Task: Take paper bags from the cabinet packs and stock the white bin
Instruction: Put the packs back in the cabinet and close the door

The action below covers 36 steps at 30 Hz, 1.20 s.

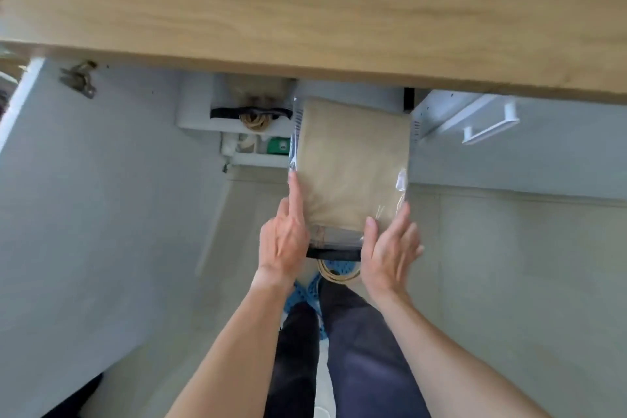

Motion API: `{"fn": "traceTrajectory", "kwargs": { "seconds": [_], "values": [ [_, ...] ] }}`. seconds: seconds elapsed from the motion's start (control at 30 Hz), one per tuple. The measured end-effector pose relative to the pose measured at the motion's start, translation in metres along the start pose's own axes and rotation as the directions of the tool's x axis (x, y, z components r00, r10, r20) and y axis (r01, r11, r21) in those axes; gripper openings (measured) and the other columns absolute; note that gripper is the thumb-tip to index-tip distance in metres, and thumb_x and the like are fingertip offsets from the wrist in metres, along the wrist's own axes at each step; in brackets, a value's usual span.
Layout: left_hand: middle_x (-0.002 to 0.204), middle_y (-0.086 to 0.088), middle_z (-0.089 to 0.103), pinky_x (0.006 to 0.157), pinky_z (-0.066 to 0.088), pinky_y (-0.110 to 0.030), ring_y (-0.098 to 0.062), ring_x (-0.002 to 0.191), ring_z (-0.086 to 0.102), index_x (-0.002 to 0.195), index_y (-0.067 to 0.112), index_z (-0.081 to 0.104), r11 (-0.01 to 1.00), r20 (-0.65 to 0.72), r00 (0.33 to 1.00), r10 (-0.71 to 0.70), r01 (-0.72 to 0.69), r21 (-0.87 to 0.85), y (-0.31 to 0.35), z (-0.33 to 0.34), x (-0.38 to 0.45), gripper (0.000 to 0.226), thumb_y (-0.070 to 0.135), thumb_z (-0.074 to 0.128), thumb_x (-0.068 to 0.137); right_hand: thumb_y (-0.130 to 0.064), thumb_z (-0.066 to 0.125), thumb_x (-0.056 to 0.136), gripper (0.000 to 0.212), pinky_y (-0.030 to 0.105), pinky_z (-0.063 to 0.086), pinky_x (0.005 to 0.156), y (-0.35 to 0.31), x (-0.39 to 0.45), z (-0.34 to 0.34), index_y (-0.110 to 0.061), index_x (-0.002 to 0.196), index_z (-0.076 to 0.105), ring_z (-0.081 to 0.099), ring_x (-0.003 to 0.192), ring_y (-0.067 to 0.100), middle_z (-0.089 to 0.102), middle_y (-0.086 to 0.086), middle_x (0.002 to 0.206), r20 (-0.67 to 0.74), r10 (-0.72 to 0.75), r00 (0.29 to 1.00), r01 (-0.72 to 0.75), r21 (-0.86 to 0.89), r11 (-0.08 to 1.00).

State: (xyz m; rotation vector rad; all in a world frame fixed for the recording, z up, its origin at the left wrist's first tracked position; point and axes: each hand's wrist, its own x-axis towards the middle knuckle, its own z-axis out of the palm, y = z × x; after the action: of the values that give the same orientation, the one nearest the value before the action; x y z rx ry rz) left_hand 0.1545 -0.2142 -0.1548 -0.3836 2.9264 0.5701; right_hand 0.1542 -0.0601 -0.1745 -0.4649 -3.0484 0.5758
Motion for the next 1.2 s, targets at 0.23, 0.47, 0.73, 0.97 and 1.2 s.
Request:
{"fn": "traceTrajectory", "kwargs": {
  "seconds": [0.23, 0.47, 0.73, 0.97, 1.2],
  "values": [
    [0.104, -0.020, 0.061, 0.058, 0.048, -0.040, -0.027, 0.058, 0.046, 0.155, 0.009, -0.006, 0.999, -0.004, 1.000, -0.019, 0.019, -0.037, -0.008, 0.058, 0.079, 0.079, -0.004, 0.040, 0.092, -0.047, 0.041, 0.096, 0.069, 0.045, 0.040, 0.075, 0.004, 0.076, 0.065, 0.005, 0.142, 0.039, 0.053, 0.086, 0.036, 0.054, 0.019, 0.097, -0.069, -0.109, 0.992, 0.107, -0.029, 0.994],
    [0.106, -0.019, 0.062, 0.072, 0.048, -0.037, -0.027, 0.076, 0.057, 0.154, 0.005, -0.005, 0.990, -0.074, 0.997, -0.036, 0.046, 0.133, -0.018, 0.101, 0.219, 0.079, 0.000, 0.046, 0.094, -0.050, 0.035, 0.100, 0.074, 0.043, 0.032, 0.090, -0.026, 0.201, 0.141, 0.004, 0.149, 0.031, 0.050, 0.107, 0.038, 0.053, 0.023, 0.117, -0.120, -0.256, 0.959, 0.245, -0.094, 0.965],
    [0.122, -0.023, 0.060, 0.085, 0.048, -0.044, -0.037, 0.103, 0.063, 0.155, 0.004, 0.009, 0.962, -0.109, 0.991, -0.074, 0.100, 0.254, -0.017, 0.127, 0.283, 0.066, -0.004, 0.041, 0.097, -0.051, 0.029, 0.101, 0.073, 0.045, 0.030, 0.099, -0.042, 0.259, 0.196, 0.001, 0.152, 0.023, 0.043, 0.123, 0.039, 0.042, 0.025, 0.140, -0.083, -0.213, 0.974, 0.192, -0.211, 0.959],
    [0.123, -0.020, 0.061, 0.082, 0.050, -0.043, -0.036, 0.105, 0.064, 0.153, 0.010, 0.021, 0.949, -0.156, 0.985, -0.080, 0.123, 0.291, -0.019, 0.129, 0.318, 0.059, -0.002, 0.038, 0.098, -0.051, 0.027, 0.102, 0.072, 0.045, 0.031, 0.099, -0.061, 0.279, 0.207, 0.001, 0.152, 0.022, 0.042, 0.123, 0.038, 0.041, 0.024, 0.140, -0.054, -0.147, 0.988, 0.132, -0.219, 0.967],
    [0.124, -0.020, 0.058, 0.085, 0.045, -0.046, -0.038, 0.108, 0.059, 0.155, 0.016, 0.014, 0.989, -0.173, 0.973, -0.150, 0.150, -0.008, -0.019, 0.115, 0.315, 0.055, 0.029, 0.029, 0.104, -0.056, 0.027, 0.100, 0.075, 0.046, 0.027, 0.106, -0.070, 0.288, 0.200, -0.004, 0.153, 0.020, 0.036, 0.130, 0.039, 0.035, 0.025, 0.146, 0.060, -0.047, 0.997, 0.058, -0.191, 0.980]
  ]
}}
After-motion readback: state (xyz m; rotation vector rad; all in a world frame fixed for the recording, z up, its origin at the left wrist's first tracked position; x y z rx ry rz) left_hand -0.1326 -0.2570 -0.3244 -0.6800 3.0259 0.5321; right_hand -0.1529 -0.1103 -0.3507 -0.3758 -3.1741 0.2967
